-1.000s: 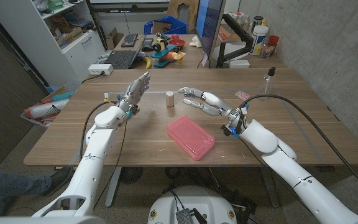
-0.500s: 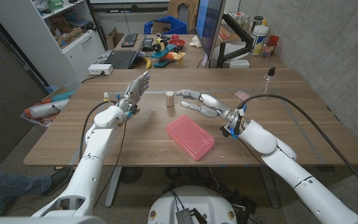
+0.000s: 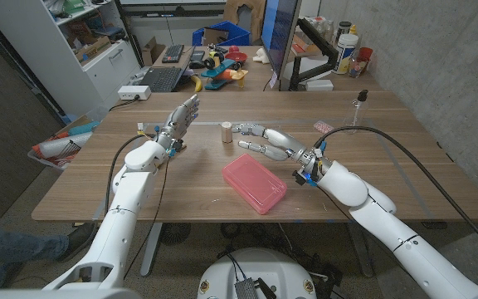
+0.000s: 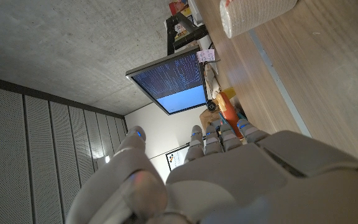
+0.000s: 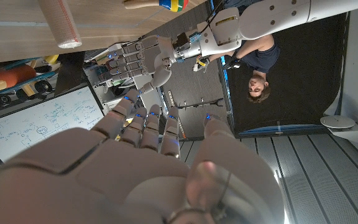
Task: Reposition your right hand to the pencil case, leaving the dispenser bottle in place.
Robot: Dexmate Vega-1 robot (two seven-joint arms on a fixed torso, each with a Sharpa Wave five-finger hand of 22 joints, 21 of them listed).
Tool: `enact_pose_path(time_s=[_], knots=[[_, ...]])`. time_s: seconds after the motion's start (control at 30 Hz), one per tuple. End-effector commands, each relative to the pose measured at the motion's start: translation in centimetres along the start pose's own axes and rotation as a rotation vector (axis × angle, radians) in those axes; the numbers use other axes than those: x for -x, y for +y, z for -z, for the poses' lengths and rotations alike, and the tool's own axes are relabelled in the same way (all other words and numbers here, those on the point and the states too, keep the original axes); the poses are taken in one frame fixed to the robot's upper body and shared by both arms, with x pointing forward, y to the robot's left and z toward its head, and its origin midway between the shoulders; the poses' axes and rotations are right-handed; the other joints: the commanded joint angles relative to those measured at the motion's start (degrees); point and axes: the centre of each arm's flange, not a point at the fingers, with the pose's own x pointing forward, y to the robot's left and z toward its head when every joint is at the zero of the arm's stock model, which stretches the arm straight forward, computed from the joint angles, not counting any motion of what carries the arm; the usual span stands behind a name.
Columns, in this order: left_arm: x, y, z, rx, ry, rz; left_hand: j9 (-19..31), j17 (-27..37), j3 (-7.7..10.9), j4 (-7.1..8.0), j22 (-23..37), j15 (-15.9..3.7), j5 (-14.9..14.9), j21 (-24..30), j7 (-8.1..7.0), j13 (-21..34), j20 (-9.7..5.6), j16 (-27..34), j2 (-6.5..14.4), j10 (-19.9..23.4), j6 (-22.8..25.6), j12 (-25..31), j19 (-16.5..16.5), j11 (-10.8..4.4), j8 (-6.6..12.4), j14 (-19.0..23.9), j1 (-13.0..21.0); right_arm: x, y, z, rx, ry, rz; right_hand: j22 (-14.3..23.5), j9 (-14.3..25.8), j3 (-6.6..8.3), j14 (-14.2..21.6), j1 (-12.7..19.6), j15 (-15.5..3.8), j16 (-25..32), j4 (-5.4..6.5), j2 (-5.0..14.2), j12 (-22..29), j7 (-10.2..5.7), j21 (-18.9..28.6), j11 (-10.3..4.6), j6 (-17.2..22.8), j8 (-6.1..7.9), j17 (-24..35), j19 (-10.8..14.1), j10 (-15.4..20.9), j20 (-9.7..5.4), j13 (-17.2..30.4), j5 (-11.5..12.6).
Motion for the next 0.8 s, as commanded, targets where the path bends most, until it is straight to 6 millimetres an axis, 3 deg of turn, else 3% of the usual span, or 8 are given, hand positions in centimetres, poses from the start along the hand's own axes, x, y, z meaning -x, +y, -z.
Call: enact_pose_path(time_s=[0.03,0.8], knots=[[0.3,-0.1,0.0,-0.002,0.0,-0.006,0.2,0.31,0.23,-0.28,0.22,-0.25,-0.2,0.31,0.21,0.09,0.01,0.24,0.52,-0.02,0.1,0.52,-0.33,-0.06,0.04,-0.52,0.18,0.0,0.6,-0.2,0.061,0.003,-0.017,0.2,0.19,0.2,0.32,-0.19,-0.2,-0.13,-0.48,-0.06,-0.02,0.05,-0.07,-0.28,0.59,0.04,0.1,0.03,0.53,0.23,0.14,0.32],[0.2,-0.4,-0.1,-0.003,0.004,-0.006,0.2,0.31,0.14,-0.43,0.22,-0.21,-0.21,0.33,0.18,0.09,0.14,0.23,0.58,-0.01,0.13,0.53,-0.37,-0.22,0.04,-0.61,0.09,0.6,1.8,-0.3,0.208,0.039,-0.033,0.2,0.19,0.5,0.79,-0.07,-0.44,-0.17,-0.68,-0.09,0.08,-0.29,-0.17,-0.72,1.45,0.2,-0.03,-0.44,1.08,0.27,0.16,0.44]])
